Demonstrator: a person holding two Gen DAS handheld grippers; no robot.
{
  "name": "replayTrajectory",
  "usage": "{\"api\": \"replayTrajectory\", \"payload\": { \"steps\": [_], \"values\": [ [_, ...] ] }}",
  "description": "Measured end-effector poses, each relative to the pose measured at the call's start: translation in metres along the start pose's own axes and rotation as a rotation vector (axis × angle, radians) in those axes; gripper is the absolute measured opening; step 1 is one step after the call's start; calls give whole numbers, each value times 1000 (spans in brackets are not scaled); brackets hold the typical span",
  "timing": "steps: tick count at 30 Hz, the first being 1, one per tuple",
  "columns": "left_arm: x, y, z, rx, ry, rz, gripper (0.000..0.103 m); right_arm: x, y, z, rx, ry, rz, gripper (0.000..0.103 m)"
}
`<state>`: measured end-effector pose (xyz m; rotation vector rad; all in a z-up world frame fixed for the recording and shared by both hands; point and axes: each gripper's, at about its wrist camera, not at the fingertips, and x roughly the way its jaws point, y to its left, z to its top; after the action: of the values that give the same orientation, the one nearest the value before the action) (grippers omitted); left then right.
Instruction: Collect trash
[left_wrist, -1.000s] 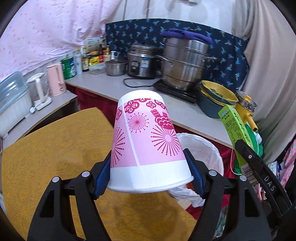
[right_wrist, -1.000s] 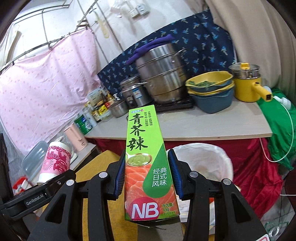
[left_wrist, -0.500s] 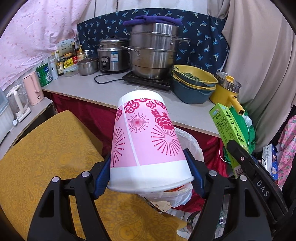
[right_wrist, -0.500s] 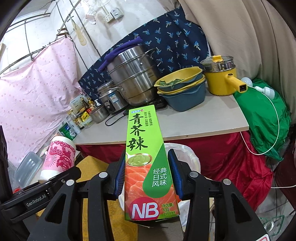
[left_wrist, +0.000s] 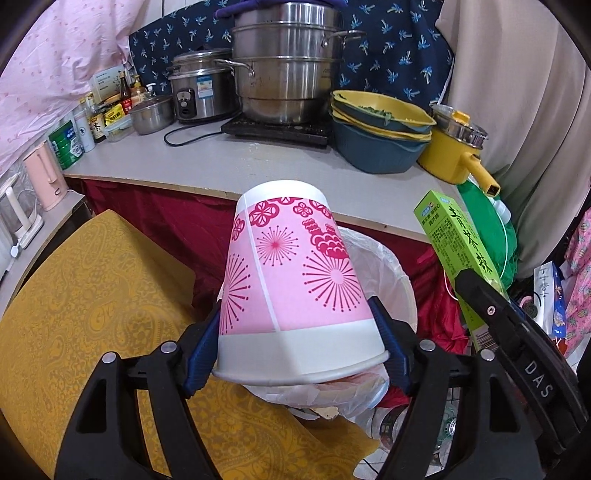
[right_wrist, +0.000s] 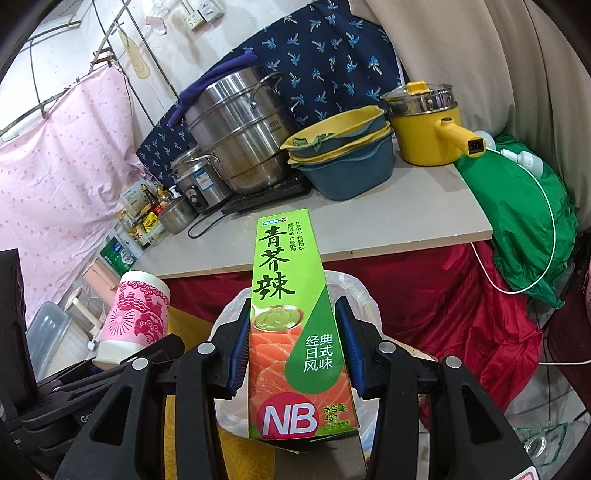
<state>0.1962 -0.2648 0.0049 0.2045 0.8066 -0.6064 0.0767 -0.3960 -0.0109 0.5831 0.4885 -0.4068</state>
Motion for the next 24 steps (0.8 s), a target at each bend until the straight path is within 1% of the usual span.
{"api": "replayTrajectory", "payload": {
  "steps": [5,8,13,17,20,22,24],
  "values": [
    [22,4,0,13,15,0,75,21,-1,-3,-7,32,-14,42],
    [33,12,2,3,22,2,75,34,1,-4,-9,48,-19,42],
    [48,37,6,-68,42,9,78,55,7,-4,-20,71,-20,42],
    [49,51,8,-98,38,14,78,68,13,-4,-32,85,-16,43],
    [45,61,8,-120,27,21,81,74,18,-4,-25,91,-9,47],
    [41,67,8,-133,20,29,82,75,21,-5,-26,90,-7,56],
    [38,71,7,-137,18,37,82,74,24,-4,-30,85,-8,57]
  ]
}}
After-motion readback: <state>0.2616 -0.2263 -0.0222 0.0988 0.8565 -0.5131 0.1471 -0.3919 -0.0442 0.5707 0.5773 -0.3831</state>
